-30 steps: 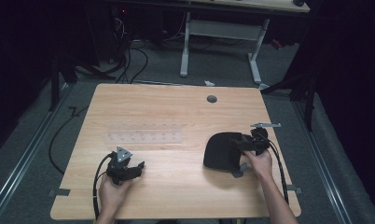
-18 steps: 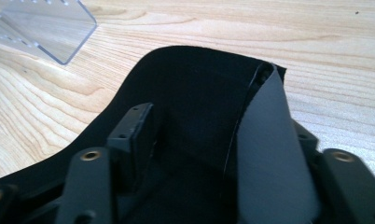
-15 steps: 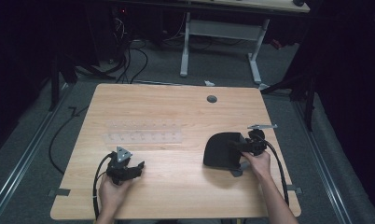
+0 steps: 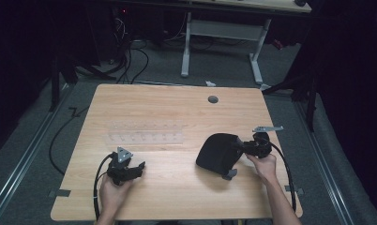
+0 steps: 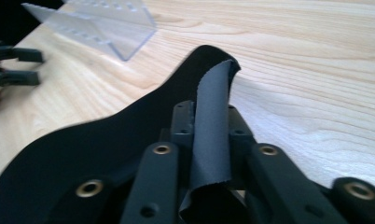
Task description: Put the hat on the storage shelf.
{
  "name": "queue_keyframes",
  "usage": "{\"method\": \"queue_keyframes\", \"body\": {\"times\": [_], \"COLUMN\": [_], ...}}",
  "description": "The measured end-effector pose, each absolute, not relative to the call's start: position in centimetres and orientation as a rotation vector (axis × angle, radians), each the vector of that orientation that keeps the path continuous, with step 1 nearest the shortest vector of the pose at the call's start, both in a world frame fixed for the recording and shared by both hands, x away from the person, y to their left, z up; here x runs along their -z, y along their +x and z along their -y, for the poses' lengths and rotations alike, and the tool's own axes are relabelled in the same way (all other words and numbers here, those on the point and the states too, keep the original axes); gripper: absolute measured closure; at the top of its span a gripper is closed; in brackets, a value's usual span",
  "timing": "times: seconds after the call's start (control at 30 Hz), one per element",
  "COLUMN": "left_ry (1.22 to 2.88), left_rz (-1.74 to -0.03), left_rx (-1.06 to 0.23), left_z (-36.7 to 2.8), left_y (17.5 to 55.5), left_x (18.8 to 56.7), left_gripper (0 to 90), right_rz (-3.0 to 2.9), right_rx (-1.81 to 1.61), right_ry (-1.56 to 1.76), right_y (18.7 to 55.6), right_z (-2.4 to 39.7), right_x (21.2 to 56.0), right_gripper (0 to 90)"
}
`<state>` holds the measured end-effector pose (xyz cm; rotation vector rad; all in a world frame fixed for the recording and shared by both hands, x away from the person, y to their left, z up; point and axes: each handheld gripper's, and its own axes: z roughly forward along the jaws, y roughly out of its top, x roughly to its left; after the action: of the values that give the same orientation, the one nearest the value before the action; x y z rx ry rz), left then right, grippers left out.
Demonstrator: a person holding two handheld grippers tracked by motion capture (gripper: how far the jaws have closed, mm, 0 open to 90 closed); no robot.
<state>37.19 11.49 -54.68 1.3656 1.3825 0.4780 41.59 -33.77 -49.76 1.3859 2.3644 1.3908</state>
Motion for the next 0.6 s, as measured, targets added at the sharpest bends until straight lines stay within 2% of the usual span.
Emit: {"method": "queue_keyframes", "body": {"times": [0.33,0.6], "left_ry": [1.371,1.377], "left_rz": [-1.371,-1.368], "left_rx": [-0.470,-0.460], "left_z": [-11.4,-11.3], "left_y": [37.1,37.1], "left_x": [54.7,54.7], "left_gripper": [33.7,30.2], "right_rz": [-2.374,-2.252], "right_rx": [-1.504,-1.592], "right_ry": [1.351,1.435], "right_y": [40.1,37.7], "right_z": [33.2,34.0], "right_x": [49.2,48.3], "right_gripper": [85.7,86.4]}}
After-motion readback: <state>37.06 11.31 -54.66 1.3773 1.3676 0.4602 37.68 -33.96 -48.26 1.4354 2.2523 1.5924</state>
